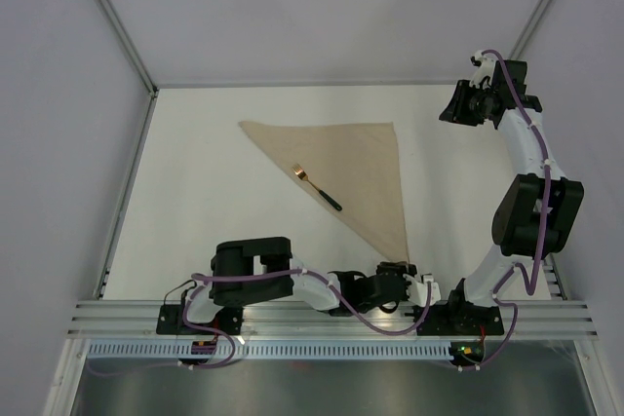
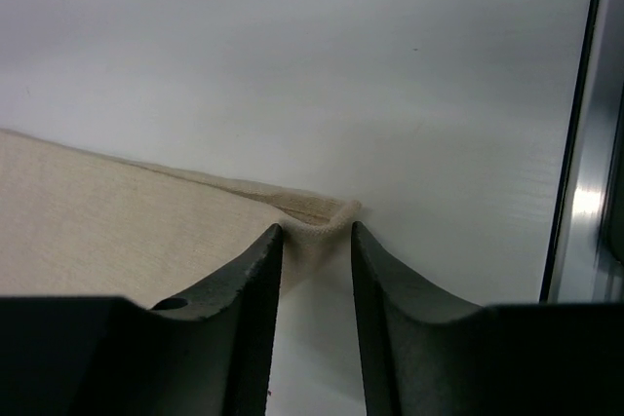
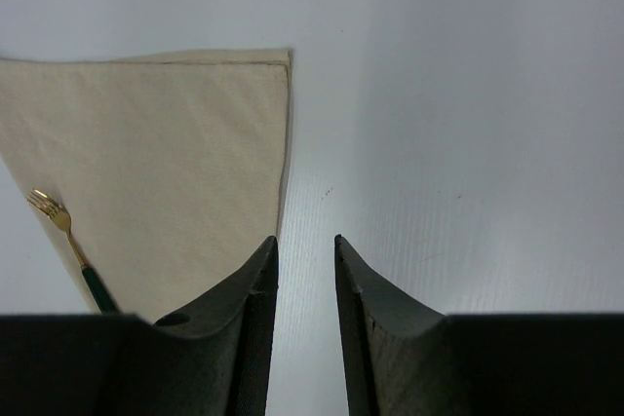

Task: Fold the napkin, place the utensils inside, and roll it up
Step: Fold the napkin

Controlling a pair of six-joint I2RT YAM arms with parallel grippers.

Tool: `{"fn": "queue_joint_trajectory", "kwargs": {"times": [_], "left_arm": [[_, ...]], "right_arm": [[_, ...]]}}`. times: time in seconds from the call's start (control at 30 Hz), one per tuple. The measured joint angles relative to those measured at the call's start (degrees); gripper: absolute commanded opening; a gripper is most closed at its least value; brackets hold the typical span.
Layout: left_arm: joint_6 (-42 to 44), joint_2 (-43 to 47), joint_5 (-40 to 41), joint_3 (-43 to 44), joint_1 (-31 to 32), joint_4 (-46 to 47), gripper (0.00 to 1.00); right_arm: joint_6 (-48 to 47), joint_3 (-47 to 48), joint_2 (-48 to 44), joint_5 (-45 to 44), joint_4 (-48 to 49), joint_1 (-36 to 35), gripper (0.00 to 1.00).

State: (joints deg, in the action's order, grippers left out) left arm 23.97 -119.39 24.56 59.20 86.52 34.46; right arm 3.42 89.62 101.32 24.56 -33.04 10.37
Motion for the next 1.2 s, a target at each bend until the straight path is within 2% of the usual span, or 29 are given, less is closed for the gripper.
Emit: {"fn": "queue_joint_trajectory", "kwargs": {"times": [0.07, 0.27, 0.3, 0.5, 0.57, 0.67, 0.97, 1.2], "left_arm": [[-0.2, 0.0, -0.4, 0.0, -0.4, -0.1, 0.32], [-0.5, 0.0, -1.2, 0.4, -0.8, -1.4, 0.29], [-0.6, 0.0, -1.2, 0.5, -0.8, -1.5, 0.21], [-1.3, 0.0, -2.1, 1.1, -1.1, -2.3, 0.17], [-1.7, 0.0, -2.3, 1.2, -1.2, -2.3, 0.07], [-2.2, 0.0, -2.6, 1.2, -1.4, -2.6, 0.02], [-6.8, 0.5, -4.4, 1.2, -3.7, -2.7, 0.02], [-15.6, 6.0, -8.9, 0.7, -10.1, -3.1, 0.02]], "right_arm": [[0.0, 0.0, 0.0, 0.0, 0.0, 0.0, 0.35], [0.0, -0.2, 0.0, 0.0, 0.0, 0.0, 0.34], [0.0, -0.2, 0.0, 0.0, 0.0, 0.0, 0.34], [0.0, -0.2, 0.0, 0.0, 0.0, 0.0, 0.34], [0.0, -0.2, 0.0, 0.0, 0.0, 0.0, 0.34], [0.0, -0.2, 0.0, 0.0, 0.0, 0.0, 0.34], [0.0, -0.2, 0.0, 0.0, 0.0, 0.0, 0.34], [0.0, -0.2, 0.0, 0.0, 0.0, 0.0, 0.34]]}}
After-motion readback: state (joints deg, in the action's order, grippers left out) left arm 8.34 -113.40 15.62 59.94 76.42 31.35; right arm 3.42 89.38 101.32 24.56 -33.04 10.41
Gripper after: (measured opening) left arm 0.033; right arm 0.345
